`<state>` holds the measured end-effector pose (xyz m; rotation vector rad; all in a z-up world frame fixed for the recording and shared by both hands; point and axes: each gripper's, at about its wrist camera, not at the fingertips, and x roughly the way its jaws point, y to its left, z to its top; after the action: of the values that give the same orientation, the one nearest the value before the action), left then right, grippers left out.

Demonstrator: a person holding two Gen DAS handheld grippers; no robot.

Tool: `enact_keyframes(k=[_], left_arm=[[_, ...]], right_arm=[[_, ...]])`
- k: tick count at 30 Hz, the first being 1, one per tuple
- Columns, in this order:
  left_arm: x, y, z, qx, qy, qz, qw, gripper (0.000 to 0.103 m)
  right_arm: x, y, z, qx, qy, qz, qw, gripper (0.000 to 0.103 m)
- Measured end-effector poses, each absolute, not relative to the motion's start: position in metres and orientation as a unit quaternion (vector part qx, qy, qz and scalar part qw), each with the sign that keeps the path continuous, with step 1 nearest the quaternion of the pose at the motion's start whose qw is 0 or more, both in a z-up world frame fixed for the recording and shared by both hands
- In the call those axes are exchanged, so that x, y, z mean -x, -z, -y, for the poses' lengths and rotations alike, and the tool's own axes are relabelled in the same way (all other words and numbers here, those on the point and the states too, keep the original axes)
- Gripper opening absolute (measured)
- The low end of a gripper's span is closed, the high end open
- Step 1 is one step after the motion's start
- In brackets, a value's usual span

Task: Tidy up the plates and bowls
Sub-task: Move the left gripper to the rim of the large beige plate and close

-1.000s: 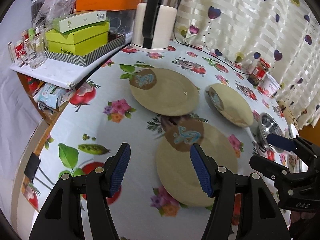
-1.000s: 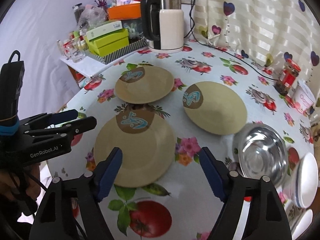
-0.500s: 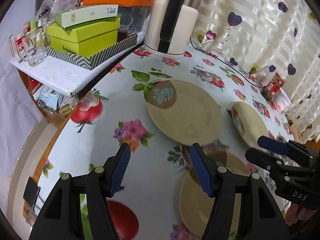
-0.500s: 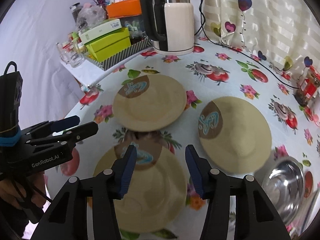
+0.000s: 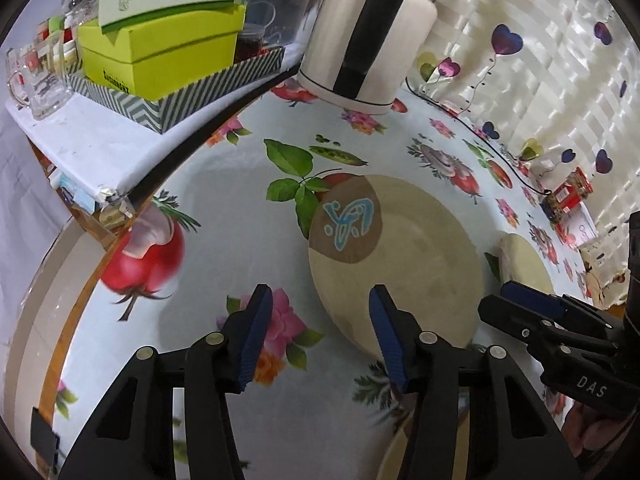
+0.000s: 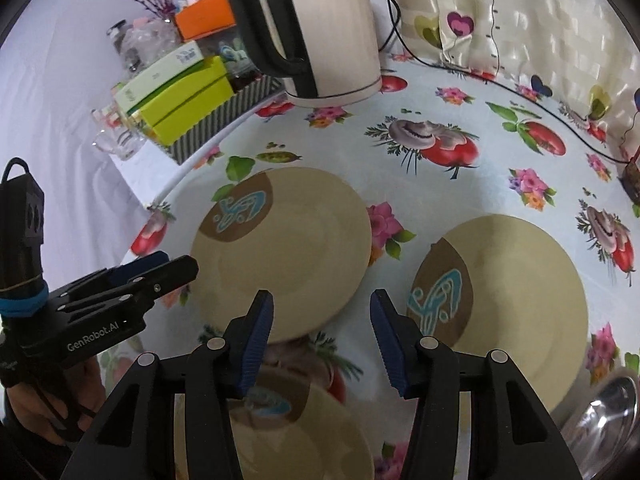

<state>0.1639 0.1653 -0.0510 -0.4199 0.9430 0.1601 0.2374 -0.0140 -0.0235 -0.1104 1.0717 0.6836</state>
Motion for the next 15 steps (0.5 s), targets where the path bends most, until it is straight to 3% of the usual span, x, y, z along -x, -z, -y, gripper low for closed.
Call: enact_keyframes(k=[15], left_arm=[[-0.181, 0.060, -0.172, 0.216, -0.074, -0.454, 0.861, 0.037]], right_arm=[[-0.271, 0.045, 0.005, 0.032, -0.303, -0.529, 0.792, 0.036]])
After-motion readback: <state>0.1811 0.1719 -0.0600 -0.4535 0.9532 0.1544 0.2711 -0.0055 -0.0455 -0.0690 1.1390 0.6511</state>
